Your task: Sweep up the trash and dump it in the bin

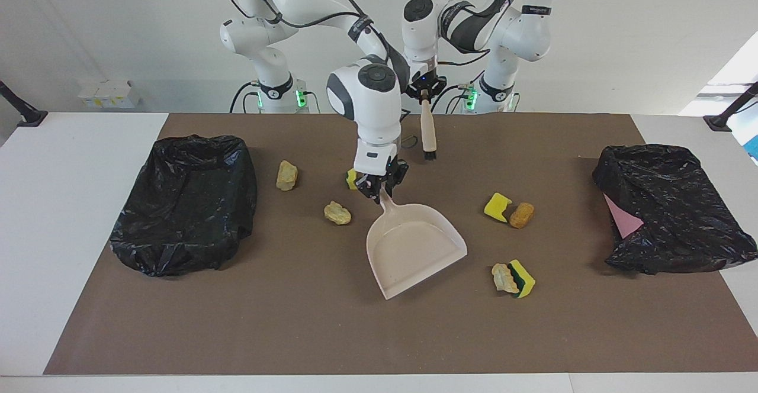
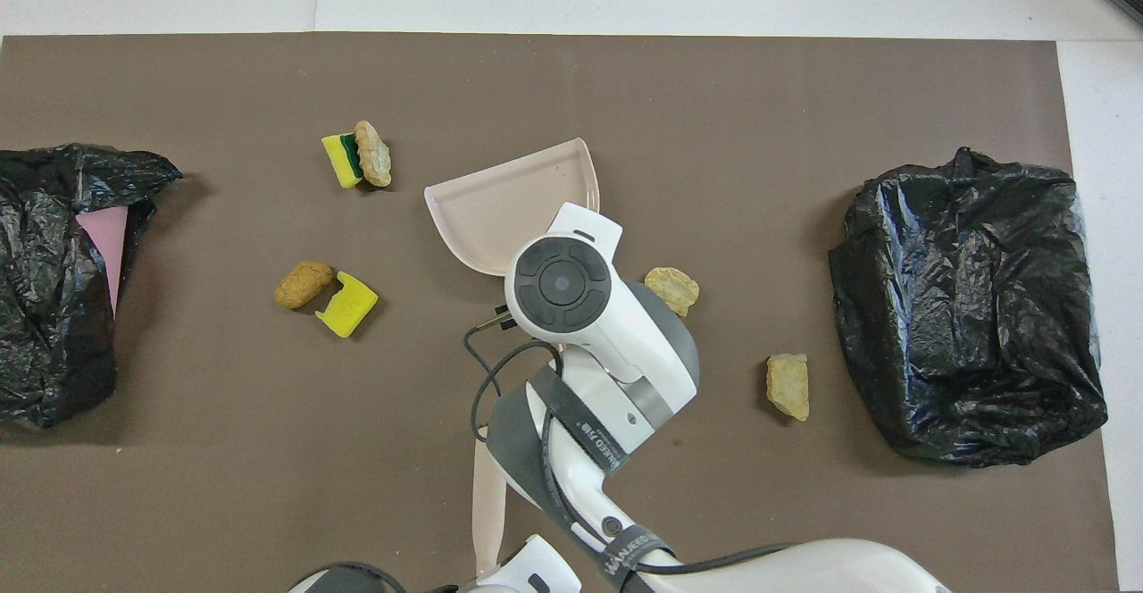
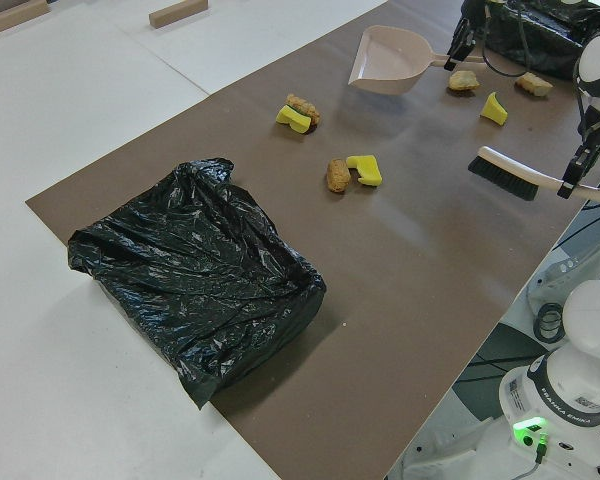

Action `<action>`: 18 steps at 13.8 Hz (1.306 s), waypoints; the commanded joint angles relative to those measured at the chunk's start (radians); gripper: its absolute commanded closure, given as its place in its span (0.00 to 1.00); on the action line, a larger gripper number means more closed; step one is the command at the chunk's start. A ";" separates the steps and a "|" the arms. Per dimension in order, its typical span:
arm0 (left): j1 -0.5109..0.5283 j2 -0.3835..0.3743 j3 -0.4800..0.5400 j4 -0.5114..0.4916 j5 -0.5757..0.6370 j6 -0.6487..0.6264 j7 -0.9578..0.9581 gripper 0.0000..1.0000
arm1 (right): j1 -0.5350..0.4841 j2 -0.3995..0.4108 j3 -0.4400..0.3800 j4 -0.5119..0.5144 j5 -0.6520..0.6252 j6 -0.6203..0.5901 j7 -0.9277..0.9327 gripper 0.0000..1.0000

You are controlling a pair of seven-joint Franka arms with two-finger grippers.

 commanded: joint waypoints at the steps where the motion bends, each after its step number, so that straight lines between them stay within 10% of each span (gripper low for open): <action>1: 0.108 -0.032 -0.006 0.004 0.043 -0.032 0.004 1.00 | -0.010 -0.017 0.006 -0.022 -0.053 -0.009 -0.159 1.00; 12: 0.659 0.029 -0.001 0.088 0.111 0.080 0.335 1.00 | -0.038 0.009 0.006 -0.023 -0.090 -0.045 -0.824 1.00; 18: 0.825 0.066 -0.003 0.016 0.108 0.186 0.544 1.00 | -0.015 0.043 0.007 -0.020 -0.092 -0.040 -0.871 1.00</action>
